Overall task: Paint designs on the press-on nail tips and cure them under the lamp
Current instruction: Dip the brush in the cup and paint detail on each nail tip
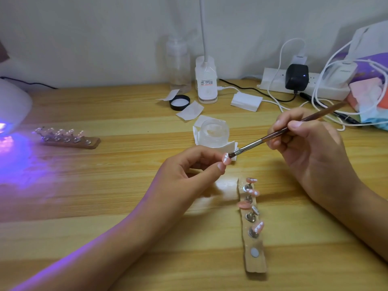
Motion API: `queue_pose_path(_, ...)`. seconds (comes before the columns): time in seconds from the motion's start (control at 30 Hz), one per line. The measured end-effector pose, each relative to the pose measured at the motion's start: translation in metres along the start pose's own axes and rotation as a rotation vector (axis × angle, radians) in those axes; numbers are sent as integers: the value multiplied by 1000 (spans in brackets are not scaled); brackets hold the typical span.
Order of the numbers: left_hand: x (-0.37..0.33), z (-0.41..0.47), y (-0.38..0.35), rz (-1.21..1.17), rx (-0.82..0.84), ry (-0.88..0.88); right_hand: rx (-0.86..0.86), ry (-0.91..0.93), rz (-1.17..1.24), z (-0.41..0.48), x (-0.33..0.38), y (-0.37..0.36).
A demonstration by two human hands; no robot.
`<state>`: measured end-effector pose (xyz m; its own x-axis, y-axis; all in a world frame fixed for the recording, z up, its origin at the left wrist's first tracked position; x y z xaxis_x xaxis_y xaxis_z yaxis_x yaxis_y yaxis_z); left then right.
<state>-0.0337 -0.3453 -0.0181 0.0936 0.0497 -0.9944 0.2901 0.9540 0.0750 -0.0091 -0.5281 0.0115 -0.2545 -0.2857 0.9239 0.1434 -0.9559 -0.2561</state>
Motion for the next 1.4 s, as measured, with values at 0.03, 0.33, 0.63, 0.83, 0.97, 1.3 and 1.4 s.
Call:
queue_pose_path(0.03, 1, 0, 0, 4, 2, 1, 6, 0, -2, 0, 0, -1)
queue_pose_path(0.33, -2, -1, 1, 52, 1, 3, 23, 23, -99, -2, 2, -3)
queue_pose_path(0.63, -4, -1, 2, 31, -38, -3, -55, 51, -28, 1, 6, 7)
queue_pose_path(0.83, -2, -1, 1, 46, -10, -4, -84, -11, -16, 0, 2, 7)
queue_pose_path(0.97, -5, -1, -2, 100, 11, -16, -70, -18, -30, -2, 2, 2)
queue_pose_path(1.3, -1, -2, -1, 88, 4, 30, -44, 4, -133, -6, 5, -7)
queue_pose_path(1.4, 0, -2, 0, 91, -4, 35, -85, 10, -155, -6, 6, -2)
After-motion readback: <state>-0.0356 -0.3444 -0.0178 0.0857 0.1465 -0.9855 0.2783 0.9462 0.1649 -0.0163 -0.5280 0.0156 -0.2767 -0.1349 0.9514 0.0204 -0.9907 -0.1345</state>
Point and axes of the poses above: each hand's wrist, its own z-axis towards the middle knuckle, its own y-axis out of the back of the hand, x = y × z, the point moved 10 cm from there along z, towards the middle knuckle, and after that the axes turned 1 degree about -y, right-handed, at the moved point
